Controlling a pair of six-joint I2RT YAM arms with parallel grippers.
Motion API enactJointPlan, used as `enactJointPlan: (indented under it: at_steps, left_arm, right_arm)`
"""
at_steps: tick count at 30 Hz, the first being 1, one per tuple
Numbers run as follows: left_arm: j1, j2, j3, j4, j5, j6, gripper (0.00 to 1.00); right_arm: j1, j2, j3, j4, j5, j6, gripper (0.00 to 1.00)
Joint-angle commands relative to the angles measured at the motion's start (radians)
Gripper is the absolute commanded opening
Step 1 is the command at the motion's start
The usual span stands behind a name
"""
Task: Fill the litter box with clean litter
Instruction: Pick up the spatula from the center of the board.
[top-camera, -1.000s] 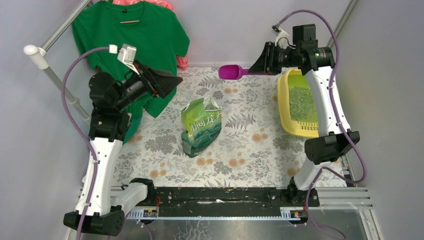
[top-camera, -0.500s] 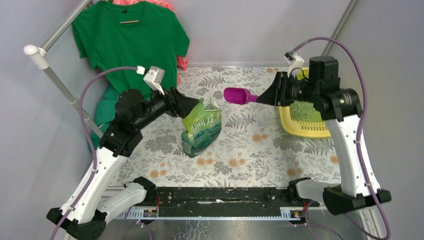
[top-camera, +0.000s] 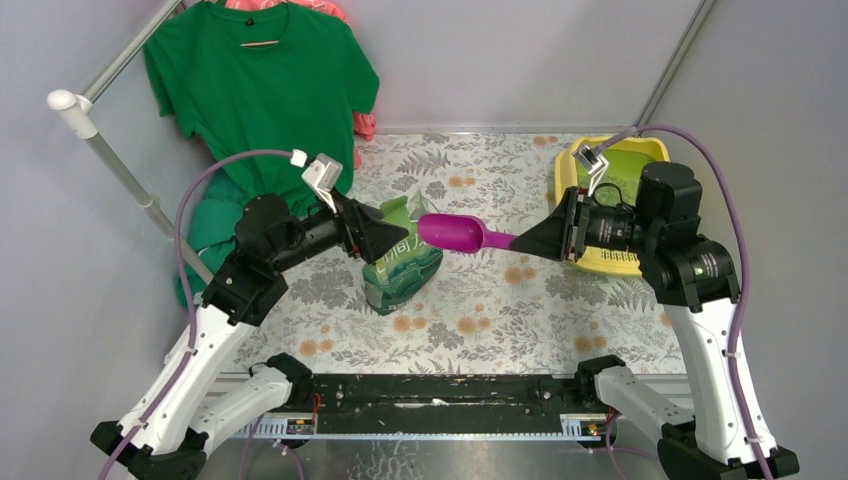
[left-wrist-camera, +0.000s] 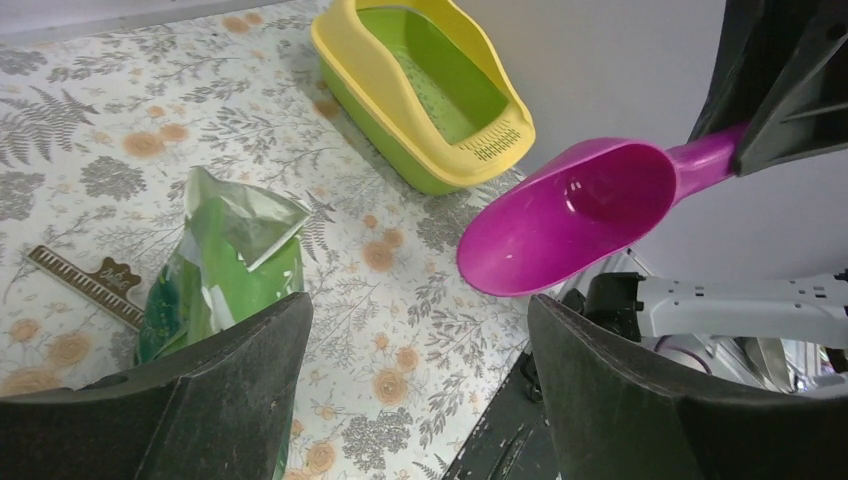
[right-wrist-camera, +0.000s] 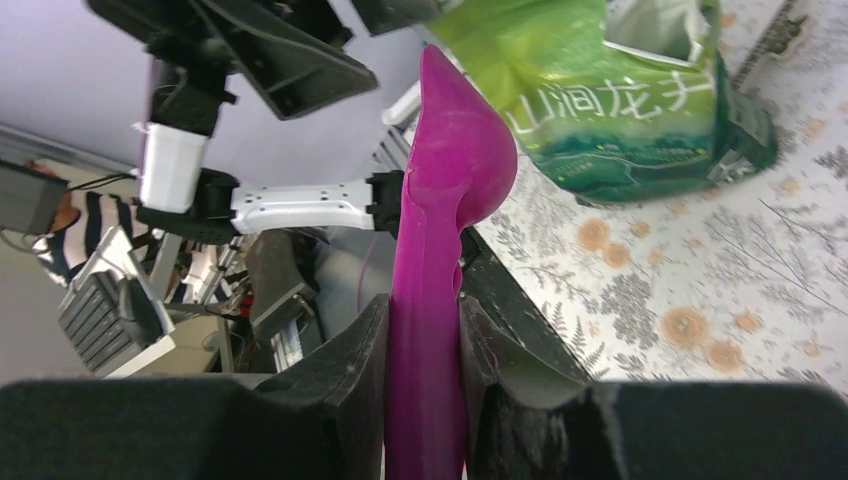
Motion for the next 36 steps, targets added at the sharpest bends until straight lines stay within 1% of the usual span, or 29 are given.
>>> enactJointPlan:
  at_steps: [1,4,9,13,18,20,22,24,28,31,32,33,34,36]
  left_arm:
    - [-0.007,-0.026,-0.021,0.111,0.122,-0.003,0.87]
    - [-0.008,-0.029,-0.036,0.144,0.163,-0.023,0.87]
    - [-0.009,-0.022,-0.06,0.226,0.225,-0.083,0.87]
    - [-0.018,0.022,-0.064,0.26,0.277,-0.127,0.85]
    - [-0.068,0.047,-0.087,0.3,0.242,-0.142,0.83]
    - [-0.086,0.06,-0.088,0.301,0.219,-0.142,0.8]
    - [-0.102,0.074,-0.085,0.302,0.198,-0.142,0.72]
    - [-0.111,0.089,-0.085,0.332,0.185,-0.155,0.59]
    - [-0.131,0.115,-0.093,0.39,0.172,-0.194,0.41]
    - [-0.151,0.119,-0.112,0.429,0.125,-0.235,0.28]
    - [-0.157,0.118,-0.123,0.444,0.111,-0.256,0.21]
    - [-0.163,0.112,-0.136,0.458,0.097,-0.279,0.18]
    - [-0.168,0.103,-0.152,0.48,0.082,-0.3,0.17]
    - [-0.177,0.077,-0.184,0.511,0.049,-0.347,0.16]
  right_arm:
    - [0.003,-0.021,-0.015,0.156,-0.133,0.091,0.0]
    - [0.003,-0.022,-0.036,0.208,-0.16,0.126,0.0]
    - [0.003,-0.011,-0.053,0.234,-0.174,0.14,0.0]
    - [0.003,-0.008,-0.075,0.27,-0.181,0.157,0.0]
    - [0.004,-0.005,-0.097,0.316,-0.192,0.179,0.0]
    - [0.005,-0.005,-0.105,0.326,-0.195,0.185,0.0]
    - [0.007,-0.003,-0.112,0.329,-0.196,0.185,0.0]
    - [0.009,-0.003,-0.121,0.333,-0.198,0.185,0.0]
    - [0.014,-0.001,-0.142,0.334,-0.202,0.177,0.0]
    - [0.015,0.003,-0.153,0.332,-0.2,0.17,0.0]
    - [0.016,0.004,-0.155,0.331,-0.197,0.168,0.0]
    - [0.016,0.004,-0.156,0.329,-0.197,0.165,0.0]
    - [0.016,0.004,-0.157,0.326,-0.194,0.164,0.0]
    - [0.016,0.007,-0.154,0.319,-0.19,0.157,0.0]
